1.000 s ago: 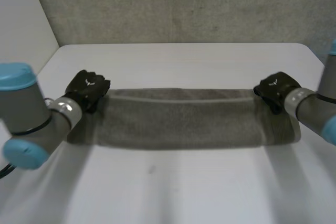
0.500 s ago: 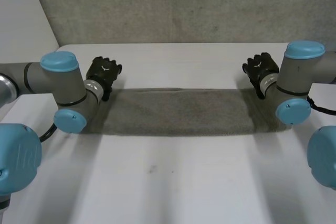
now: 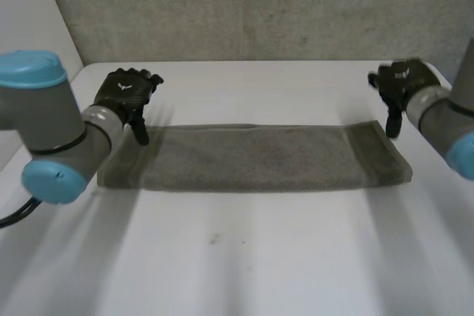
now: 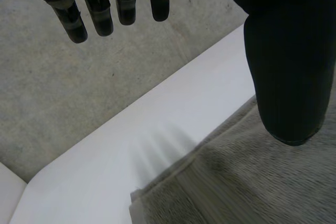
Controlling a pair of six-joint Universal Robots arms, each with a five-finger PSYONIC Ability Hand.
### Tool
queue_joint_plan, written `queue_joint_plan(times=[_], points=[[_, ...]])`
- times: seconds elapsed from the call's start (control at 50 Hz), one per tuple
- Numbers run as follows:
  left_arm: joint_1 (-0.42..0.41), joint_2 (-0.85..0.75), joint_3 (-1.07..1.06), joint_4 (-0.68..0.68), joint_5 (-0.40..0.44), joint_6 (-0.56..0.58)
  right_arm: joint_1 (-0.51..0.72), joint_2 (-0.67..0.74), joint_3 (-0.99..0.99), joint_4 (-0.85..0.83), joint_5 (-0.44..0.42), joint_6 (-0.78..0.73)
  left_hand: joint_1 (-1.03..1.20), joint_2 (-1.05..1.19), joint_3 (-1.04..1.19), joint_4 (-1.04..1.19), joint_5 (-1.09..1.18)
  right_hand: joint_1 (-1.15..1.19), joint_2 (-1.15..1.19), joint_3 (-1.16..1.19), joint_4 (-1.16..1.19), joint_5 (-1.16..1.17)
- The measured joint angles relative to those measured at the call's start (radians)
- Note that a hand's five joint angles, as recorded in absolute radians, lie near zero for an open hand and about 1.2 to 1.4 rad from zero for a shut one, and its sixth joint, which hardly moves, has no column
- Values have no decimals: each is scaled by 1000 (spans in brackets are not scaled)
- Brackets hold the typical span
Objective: Fold the towel.
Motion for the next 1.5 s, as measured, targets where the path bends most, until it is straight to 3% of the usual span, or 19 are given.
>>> queue_joint_plan(times=[0.16, 0.34, 0.42, 0.46, 0.5, 0.62, 0.88, 0.98, 1.06, 1.24, 1.38, 1.5], points=[[4, 169, -281, 136, 3, -27, -66, -75, 326, -126, -88, -2, 0, -1, 0, 0, 0, 146, 124, 140, 127, 166], [9, 218, -402, 226, 4, -30, -126, -15, 457, -308, -151, -16, 0, -1, 0, 0, 0, 328, 316, 322, 305, 331], [12, 217, -413, 236, 3, -30, -135, 29, 455, -352, -159, -25, 0, -1, 0, 0, 0, 590, 584, 583, 569, 600], [12, 217, -415, 237, 3, -30, -140, 51, 444, -364, -155, -34, 0, -1, 0, 0, 0, 954, 956, 939, 931, 952], [12, 216, -415, 237, 2, -31, -145, 61, 436, -369, -148, -40, 0, -1, 0, 0, 0, 1070, 1065, 1067, 1055, 1083], [12, 216, -419, 237, 2, -31, -192, 47, 419, -374, -116, -52, 0, -1, 0, 0, 0, 1075, 1067, 1090, 1083, 1100], [13, 217, -428, 247, 2, -31, -456, 1, 346, -358, -99, -174, 0, -1, 0, 0, 0, 1078, 1067, 1090, 1083, 1100], [17, 217, -429, 247, 1, -31, -469, -7, 316, -356, -97, -228, 0, -1, 0, 0, 0, 1079, 1067, 1090, 1083, 1101], [19, 218, -430, 247, 0, -31, -408, -28, 295, -356, -95, -233, 0, -1, 0, 0, 0, 1081, 1067, 1090, 1083, 1104], [21, 219, -444, 247, -1, -31, -23, -72, 218, -360, -81, -173, 0, -1, 0, 0, 0, 1082, 1067, 1091, 1083, 1104], [31, 226, -457, 248, -1, -31, 335, 12, 140, -360, -79, -167, 0, -1, 0, 0, 0, 1084, 1067, 1095, 1083, 1104], [37, 227, -464, 252, 0, -31, 501, 103, 90, -358, -78, -176, 0, -1, 0, 0, 0, 1084, 1067, 1095, 1083, 1104]])
